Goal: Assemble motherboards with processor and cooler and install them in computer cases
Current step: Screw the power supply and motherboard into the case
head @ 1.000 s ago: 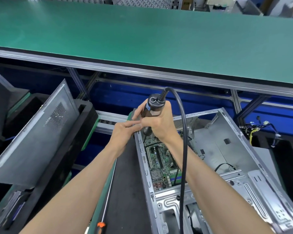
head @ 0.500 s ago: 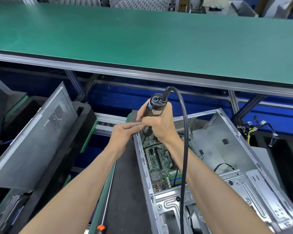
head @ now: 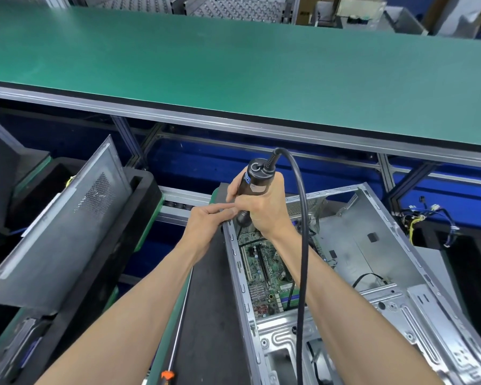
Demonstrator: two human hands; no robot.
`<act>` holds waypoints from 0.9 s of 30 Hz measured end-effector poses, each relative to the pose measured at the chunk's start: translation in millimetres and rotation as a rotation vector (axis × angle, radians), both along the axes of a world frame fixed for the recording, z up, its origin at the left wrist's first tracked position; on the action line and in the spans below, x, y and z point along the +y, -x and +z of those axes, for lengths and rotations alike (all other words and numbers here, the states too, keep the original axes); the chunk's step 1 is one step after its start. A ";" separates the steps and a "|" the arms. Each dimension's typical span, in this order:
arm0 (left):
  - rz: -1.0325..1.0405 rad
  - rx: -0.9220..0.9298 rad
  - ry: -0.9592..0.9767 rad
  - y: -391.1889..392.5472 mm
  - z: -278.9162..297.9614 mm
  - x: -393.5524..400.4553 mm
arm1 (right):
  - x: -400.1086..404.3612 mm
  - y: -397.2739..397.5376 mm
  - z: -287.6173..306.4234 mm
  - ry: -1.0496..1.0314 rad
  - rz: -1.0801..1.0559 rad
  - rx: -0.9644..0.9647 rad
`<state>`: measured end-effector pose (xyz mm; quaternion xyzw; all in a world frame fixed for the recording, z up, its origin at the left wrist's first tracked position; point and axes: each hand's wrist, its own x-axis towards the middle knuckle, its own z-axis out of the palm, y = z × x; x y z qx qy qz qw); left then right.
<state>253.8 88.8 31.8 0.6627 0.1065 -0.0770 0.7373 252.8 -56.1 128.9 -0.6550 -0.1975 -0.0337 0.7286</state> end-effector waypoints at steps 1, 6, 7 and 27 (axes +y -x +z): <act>-0.003 -0.002 -0.005 -0.5 -0.8 0.6 | -0.8 -0.6 -0.6 0.003 -0.005 -0.001; -0.021 -0.007 0.003 0.1 -1.7 1.0 | -1.9 -0.3 -2.2 0.021 -0.015 -0.016; -0.015 -0.007 -0.005 0.2 -1.7 0.8 | -1.3 0.1 -2.1 0.018 -0.017 -0.014; -0.195 -0.106 -0.551 -3.8 28.2 -3.0 | -35.9 18.4 39.0 -0.020 -0.133 -0.066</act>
